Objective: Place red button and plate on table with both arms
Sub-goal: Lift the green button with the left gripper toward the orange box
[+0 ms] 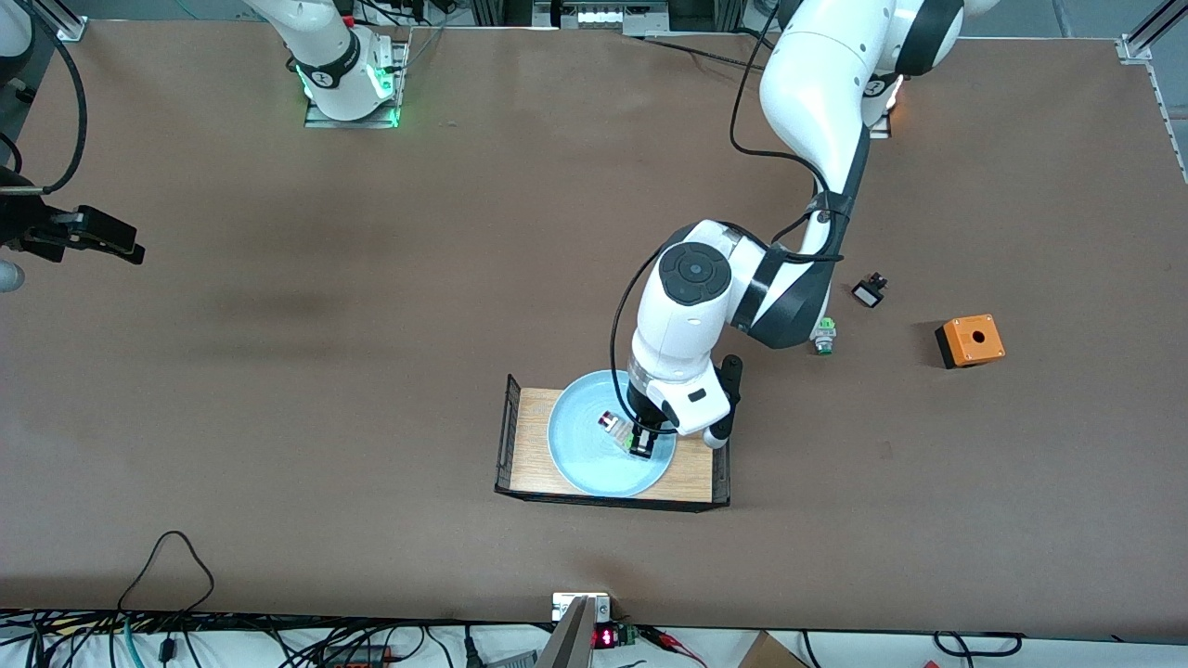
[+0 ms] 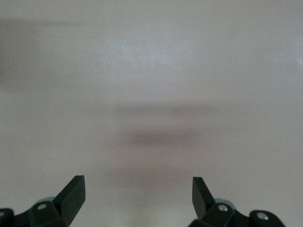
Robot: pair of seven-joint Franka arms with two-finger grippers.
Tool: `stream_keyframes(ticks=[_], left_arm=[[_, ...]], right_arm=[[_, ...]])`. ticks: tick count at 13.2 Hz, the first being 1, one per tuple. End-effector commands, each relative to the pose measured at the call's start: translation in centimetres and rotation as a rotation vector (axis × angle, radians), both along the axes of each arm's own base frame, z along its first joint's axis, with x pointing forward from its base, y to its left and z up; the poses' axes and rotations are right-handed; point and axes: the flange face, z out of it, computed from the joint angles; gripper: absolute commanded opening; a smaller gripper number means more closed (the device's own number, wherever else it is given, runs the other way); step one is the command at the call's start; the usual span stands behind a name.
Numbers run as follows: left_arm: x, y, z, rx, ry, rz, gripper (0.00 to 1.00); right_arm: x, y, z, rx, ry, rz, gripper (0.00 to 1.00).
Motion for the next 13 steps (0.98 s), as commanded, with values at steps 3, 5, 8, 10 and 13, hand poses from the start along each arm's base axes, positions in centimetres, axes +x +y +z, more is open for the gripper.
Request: stream_keyframes(ticks=[3,5,8,10,13], left_arm=[[0.1,-0.3,0.9,0.005,-0.012,0.017,0.09],[0.2,0.7,3.0,0.007,0.001,0.028,0.08],[0.2,2.5,6.9,0.024,0.002,0.047,0.07],[-0.1,3.2,9.0,0.033,0.010,0.032,0.05],[-0.9,4.9,14.0,0.054,0.011,-0.041,0.03]], right_arm=[[-0.5,-0.3,0.8,-0.012,-0.004,0.000,1.00],[-0.5,-0.2,0.7,-0.013,-0.004,0.002,1.00],[-0.5,-0.3,0.8,-0.012,-0.006,0.000,1.00],[-0.5,-0.1,0.8,-0.011,-0.006,0.003,1.00],[-0.5,0.2,0.8,-0.007,-0.003,0.008,1.00]])
